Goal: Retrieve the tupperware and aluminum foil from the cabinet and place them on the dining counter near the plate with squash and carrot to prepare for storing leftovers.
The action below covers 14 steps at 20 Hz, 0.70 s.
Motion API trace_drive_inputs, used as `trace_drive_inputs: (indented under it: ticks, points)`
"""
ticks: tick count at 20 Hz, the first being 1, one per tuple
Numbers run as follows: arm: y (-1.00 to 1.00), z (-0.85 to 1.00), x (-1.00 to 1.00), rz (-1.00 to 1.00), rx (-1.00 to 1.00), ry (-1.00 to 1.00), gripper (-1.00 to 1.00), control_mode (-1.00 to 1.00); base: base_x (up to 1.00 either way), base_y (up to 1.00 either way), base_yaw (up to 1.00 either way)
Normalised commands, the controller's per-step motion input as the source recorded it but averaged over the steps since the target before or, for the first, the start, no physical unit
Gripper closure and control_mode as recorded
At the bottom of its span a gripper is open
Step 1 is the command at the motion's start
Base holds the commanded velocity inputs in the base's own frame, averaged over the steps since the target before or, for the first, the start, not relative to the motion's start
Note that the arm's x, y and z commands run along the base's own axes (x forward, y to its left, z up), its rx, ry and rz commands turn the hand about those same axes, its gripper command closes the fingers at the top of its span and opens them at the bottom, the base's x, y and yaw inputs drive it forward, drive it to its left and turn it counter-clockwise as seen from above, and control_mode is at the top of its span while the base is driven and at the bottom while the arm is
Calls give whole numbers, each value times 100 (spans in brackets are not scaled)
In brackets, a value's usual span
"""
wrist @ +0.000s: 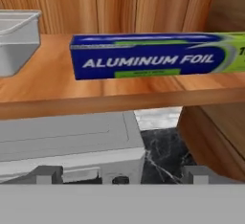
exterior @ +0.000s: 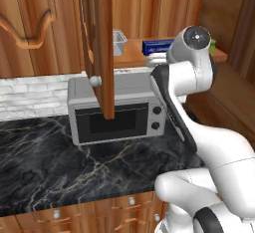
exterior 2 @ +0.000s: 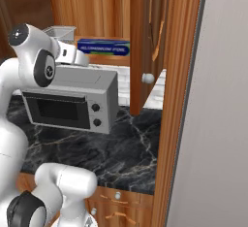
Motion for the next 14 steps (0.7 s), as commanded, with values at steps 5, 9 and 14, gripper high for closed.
trace_drive_inputs:
  ticks: [5,9,14]
  points:
    - [17,17,25,-30,5,-6,-100,-100,0,0,0]
    - [20,32,26,-29,3,0,-100,-100,0,0,0]
    - [2,20,36,-32,6,0,-100,-100,0,0,0]
